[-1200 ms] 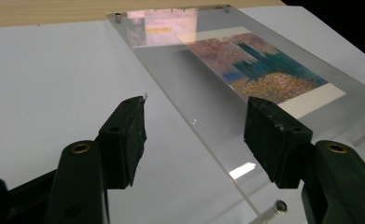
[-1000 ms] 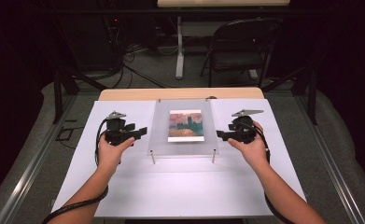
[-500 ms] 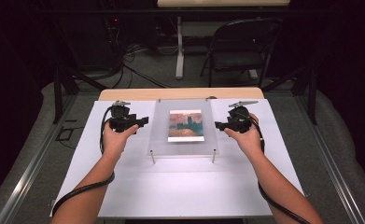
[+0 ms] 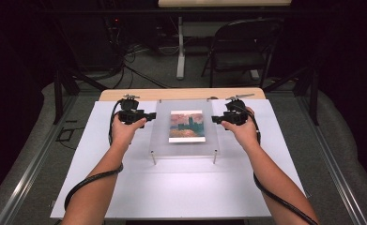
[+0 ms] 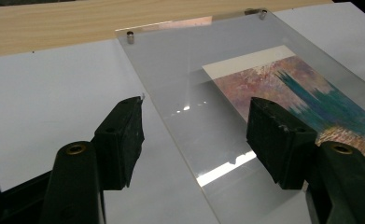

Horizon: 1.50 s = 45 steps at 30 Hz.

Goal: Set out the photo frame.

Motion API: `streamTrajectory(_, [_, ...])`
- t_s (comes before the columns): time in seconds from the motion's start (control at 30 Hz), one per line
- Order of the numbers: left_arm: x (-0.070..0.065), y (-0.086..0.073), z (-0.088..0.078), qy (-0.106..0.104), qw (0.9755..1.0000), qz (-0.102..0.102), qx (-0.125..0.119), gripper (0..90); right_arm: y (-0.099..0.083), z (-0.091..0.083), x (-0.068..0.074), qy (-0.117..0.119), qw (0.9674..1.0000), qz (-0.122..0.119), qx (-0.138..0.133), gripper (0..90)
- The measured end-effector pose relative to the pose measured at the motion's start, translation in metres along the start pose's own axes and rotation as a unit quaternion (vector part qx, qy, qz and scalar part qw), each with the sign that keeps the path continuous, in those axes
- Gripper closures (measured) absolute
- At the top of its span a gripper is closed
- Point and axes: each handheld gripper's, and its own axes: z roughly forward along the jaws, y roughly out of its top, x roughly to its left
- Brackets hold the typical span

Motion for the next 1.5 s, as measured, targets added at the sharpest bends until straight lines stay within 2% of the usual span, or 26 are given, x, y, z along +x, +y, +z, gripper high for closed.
streamTrajectory(0.1, [0.001, 0.001, 0.005, 0.0, 1.0, -0.003, 0.003, 36.6, 0.002, 0.005, -0.002, 0.004, 1.0, 0.004, 0.006, 37.0])
streamTrajectory(0.23, [0.006, 0.002, 0.016, -0.008, 0.9997, -0.024, 0.008, 36.8, 0.004, 0.011, -0.004, 0.003, 0.9999, 0.006, 0.009, 37.3])
streamTrajectory(0.47, [0.01, 0.001, 0.03, -0.015, 0.9992, -0.03, 0.021, 36.8, 0.005, 0.02, -0.005, 0.009, 0.9996, 0.02, 0.019, 37.7])
streamTrajectory(0.73, [0.014, -0.003, 0.037, -0.011, 0.9985, -0.044, 0.03, 36.4, 0.002, 0.027, -0.005, 0.015, 0.999, 0.032, 0.027, 37.6])
streamTrajectory(1.1, [0.008, -0.01, 0.049, -0.028, 0.9973, -0.052, 0.043, 36.4, -0.003, 0.033, -0.006, 0.031, 0.997, 0.058, 0.041, 37.3])
streamTrajectory(1.27, [0.006, -0.011, 0.054, -0.041, 0.9963, -0.057, 0.05, 36.5, -0.005, 0.038, -0.006, 0.048, 0.9951, 0.07, 0.051, 37.1])
streamTrajectory(1.5, [0.005, -0.012, 0.055, -0.04, 0.9959, -0.058, 0.056, 36.3, -0.008, 0.042, -0.004, 0.061, 0.9933, 0.077, 0.062, 36.5])
